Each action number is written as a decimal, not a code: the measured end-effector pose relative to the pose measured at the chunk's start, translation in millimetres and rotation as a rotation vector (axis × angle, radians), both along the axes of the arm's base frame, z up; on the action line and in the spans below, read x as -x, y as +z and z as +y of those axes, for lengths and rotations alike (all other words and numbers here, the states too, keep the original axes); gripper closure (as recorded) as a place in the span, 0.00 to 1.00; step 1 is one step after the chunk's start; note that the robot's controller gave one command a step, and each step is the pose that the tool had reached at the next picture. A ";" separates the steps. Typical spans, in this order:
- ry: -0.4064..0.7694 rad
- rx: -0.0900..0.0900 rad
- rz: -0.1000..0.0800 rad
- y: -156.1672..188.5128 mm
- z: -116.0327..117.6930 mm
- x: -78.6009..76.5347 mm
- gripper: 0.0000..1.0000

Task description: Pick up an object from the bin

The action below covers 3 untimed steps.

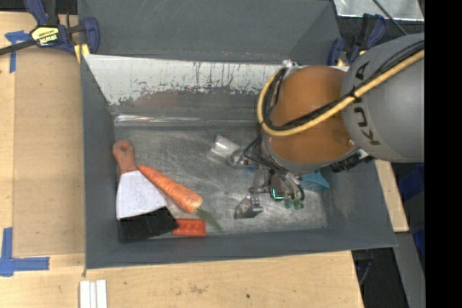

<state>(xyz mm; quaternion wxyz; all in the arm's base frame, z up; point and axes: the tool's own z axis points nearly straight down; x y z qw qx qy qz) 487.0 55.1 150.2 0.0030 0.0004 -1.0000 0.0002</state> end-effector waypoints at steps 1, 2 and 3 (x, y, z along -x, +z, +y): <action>-0.001 -0.001 -0.008 3.6 0.1 -2.0 0.00; 0.058 0.000 -0.006 20.4 24.4 -46.6 0.00; 0.154 -0.003 -0.009 31.0 -6.7 -56.9 0.00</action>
Offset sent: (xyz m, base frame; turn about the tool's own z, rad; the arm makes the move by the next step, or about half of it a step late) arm 0.0897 0.0504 0.0370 -0.1177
